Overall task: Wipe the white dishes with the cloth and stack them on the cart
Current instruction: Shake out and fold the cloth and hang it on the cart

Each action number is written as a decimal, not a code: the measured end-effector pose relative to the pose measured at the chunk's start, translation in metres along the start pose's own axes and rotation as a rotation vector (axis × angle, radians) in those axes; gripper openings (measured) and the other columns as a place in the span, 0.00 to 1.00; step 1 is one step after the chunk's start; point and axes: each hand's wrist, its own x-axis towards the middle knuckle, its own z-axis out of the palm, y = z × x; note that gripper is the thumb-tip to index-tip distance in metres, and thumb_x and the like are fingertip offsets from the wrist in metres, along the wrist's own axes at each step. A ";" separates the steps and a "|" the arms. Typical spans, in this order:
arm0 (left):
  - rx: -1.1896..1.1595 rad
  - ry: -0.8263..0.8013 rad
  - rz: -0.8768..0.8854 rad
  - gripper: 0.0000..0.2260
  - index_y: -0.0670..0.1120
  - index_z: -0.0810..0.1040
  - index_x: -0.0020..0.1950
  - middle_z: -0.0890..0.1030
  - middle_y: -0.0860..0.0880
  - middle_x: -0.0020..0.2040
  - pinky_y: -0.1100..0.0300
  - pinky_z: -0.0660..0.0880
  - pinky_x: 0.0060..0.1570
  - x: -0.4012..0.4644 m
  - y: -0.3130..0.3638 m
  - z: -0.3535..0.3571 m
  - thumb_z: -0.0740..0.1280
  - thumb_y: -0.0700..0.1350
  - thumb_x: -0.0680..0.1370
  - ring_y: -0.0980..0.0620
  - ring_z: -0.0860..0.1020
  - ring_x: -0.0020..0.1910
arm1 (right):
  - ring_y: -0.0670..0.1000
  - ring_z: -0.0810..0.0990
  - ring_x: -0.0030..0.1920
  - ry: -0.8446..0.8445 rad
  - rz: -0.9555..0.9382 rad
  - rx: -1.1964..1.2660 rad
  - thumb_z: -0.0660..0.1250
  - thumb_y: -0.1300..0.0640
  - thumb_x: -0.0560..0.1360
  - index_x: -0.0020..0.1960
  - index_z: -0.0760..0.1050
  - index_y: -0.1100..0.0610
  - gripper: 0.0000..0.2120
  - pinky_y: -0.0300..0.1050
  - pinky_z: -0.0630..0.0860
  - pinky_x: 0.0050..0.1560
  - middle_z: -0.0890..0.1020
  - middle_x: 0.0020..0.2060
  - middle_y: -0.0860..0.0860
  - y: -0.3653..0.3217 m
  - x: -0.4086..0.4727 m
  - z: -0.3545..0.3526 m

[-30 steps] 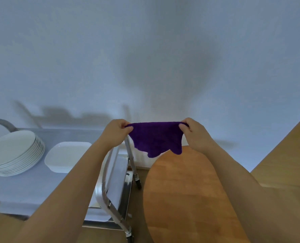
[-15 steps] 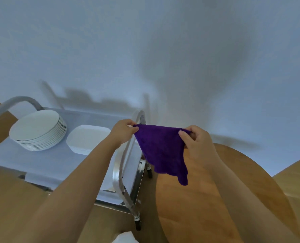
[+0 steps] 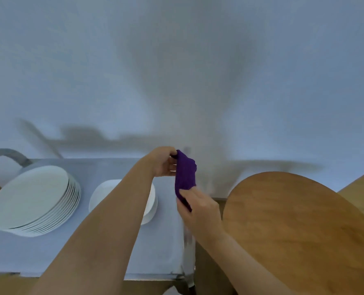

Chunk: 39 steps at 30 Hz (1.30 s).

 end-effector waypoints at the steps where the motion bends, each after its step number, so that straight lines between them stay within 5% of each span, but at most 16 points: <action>1: -0.033 0.018 -0.020 0.11 0.43 0.68 0.36 0.74 0.48 0.22 0.62 0.72 0.24 0.005 -0.004 -0.009 0.52 0.36 0.76 0.52 0.73 0.20 | 0.51 0.80 0.36 -0.086 0.005 -0.024 0.70 0.60 0.72 0.45 0.81 0.62 0.05 0.42 0.79 0.36 0.82 0.37 0.54 -0.006 0.002 0.015; 5: -0.297 0.129 -0.072 0.11 0.44 0.63 0.33 0.65 0.49 0.25 0.65 0.64 0.23 0.029 -0.033 -0.030 0.49 0.33 0.73 0.52 0.63 0.21 | 0.51 0.74 0.48 -0.469 0.090 -0.201 0.58 0.57 0.79 0.53 0.76 0.59 0.10 0.44 0.72 0.49 0.77 0.49 0.53 -0.014 0.006 0.055; 9: -0.560 0.255 -0.076 0.13 0.42 0.68 0.35 0.68 0.48 0.34 0.58 0.63 0.35 0.051 -0.049 -0.035 0.49 0.31 0.75 0.51 0.65 0.32 | 0.51 0.71 0.40 -0.786 0.011 -0.389 0.58 0.59 0.79 0.48 0.74 0.59 0.07 0.45 0.65 0.42 0.73 0.40 0.52 -0.013 0.011 0.062; 12: -0.503 0.217 -0.119 0.11 0.40 0.68 0.39 0.69 0.44 0.37 0.55 0.68 0.40 0.057 -0.047 -0.041 0.50 0.33 0.77 0.47 0.68 0.35 | 0.49 0.69 0.34 -0.927 0.024 -0.376 0.58 0.60 0.78 0.44 0.72 0.58 0.06 0.45 0.67 0.37 0.71 0.35 0.51 -0.014 0.017 0.064; 15: -0.069 0.190 -0.118 0.09 0.37 0.71 0.57 0.72 0.42 0.42 0.55 0.70 0.37 0.054 -0.040 -0.035 0.57 0.38 0.80 0.46 0.70 0.37 | 0.48 0.72 0.37 -0.552 0.118 -0.187 0.61 0.58 0.76 0.42 0.75 0.59 0.07 0.45 0.74 0.40 0.75 0.36 0.50 -0.010 0.023 0.062; 18: 0.256 0.257 0.101 0.21 0.40 0.66 0.71 0.72 0.41 0.65 0.54 0.69 0.56 0.052 -0.048 -0.026 0.62 0.43 0.80 0.44 0.73 0.59 | 0.50 0.72 0.52 -0.081 0.421 -0.155 0.67 0.57 0.74 0.57 0.75 0.58 0.13 0.44 0.73 0.55 0.76 0.52 0.52 0.015 0.026 0.056; 20: 0.322 0.158 0.068 0.25 0.42 0.63 0.74 0.68 0.44 0.71 0.52 0.68 0.62 0.043 -0.060 -0.018 0.62 0.52 0.80 0.43 0.70 0.66 | 0.51 0.67 0.62 -0.179 0.810 0.049 0.65 0.51 0.75 0.71 0.61 0.55 0.27 0.41 0.66 0.60 0.68 0.64 0.52 0.034 0.028 0.049; 22: 0.294 -0.018 -0.086 0.29 0.44 0.65 0.72 0.72 0.46 0.69 0.51 0.70 0.61 0.036 -0.072 -0.008 0.60 0.61 0.78 0.45 0.72 0.61 | 0.48 0.74 0.57 -0.291 1.048 0.448 0.63 0.47 0.77 0.75 0.52 0.53 0.33 0.38 0.72 0.54 0.71 0.63 0.51 0.042 0.024 0.050; 24: 0.169 -0.135 -0.155 0.27 0.45 0.68 0.69 0.76 0.45 0.63 0.48 0.72 0.64 0.034 -0.079 0.003 0.61 0.62 0.78 0.46 0.75 0.59 | 0.45 0.79 0.51 -0.292 1.096 0.645 0.61 0.45 0.77 0.74 0.55 0.53 0.30 0.36 0.77 0.45 0.77 0.56 0.48 0.042 0.015 0.054; 27: 0.039 -0.142 -0.118 0.22 0.45 0.70 0.67 0.79 0.48 0.55 0.50 0.74 0.61 0.035 -0.084 0.014 0.60 0.58 0.80 0.47 0.76 0.56 | 0.48 0.79 0.52 -0.205 1.176 0.675 0.59 0.41 0.77 0.72 0.59 0.54 0.28 0.41 0.78 0.48 0.78 0.57 0.50 0.046 0.004 0.060; 30: 0.049 -0.106 -0.054 0.20 0.47 0.69 0.66 0.78 0.52 0.50 0.55 0.75 0.52 0.033 -0.087 0.015 0.58 0.58 0.80 0.52 0.77 0.50 | 0.51 0.83 0.45 -0.005 1.411 0.855 0.59 0.44 0.78 0.59 0.74 0.56 0.18 0.42 0.79 0.39 0.84 0.48 0.53 0.049 0.010 0.047; 32: 0.103 -0.058 0.020 0.20 0.47 0.68 0.67 0.78 0.52 0.52 0.60 0.75 0.45 0.030 -0.092 0.013 0.59 0.57 0.80 0.54 0.77 0.48 | 0.53 0.82 0.46 0.088 1.487 0.880 0.64 0.52 0.77 0.53 0.75 0.57 0.09 0.45 0.79 0.41 0.83 0.46 0.54 0.052 0.014 0.037; 35: 0.265 0.019 0.177 0.26 0.47 0.62 0.74 0.74 0.49 0.65 0.56 0.76 0.56 0.024 -0.102 0.010 0.61 0.56 0.80 0.52 0.76 0.56 | 0.52 0.79 0.48 0.254 1.493 0.896 0.64 0.64 0.76 0.53 0.74 0.57 0.07 0.48 0.79 0.46 0.79 0.48 0.54 0.053 0.020 0.025; 39: 0.369 0.020 0.353 0.25 0.50 0.60 0.75 0.71 0.61 0.54 0.76 0.72 0.37 0.007 -0.109 0.013 0.63 0.53 0.80 0.66 0.72 0.43 | 0.54 0.80 0.50 0.353 1.419 1.008 0.64 0.67 0.74 0.53 0.75 0.57 0.10 0.46 0.80 0.44 0.79 0.50 0.55 0.047 0.018 0.003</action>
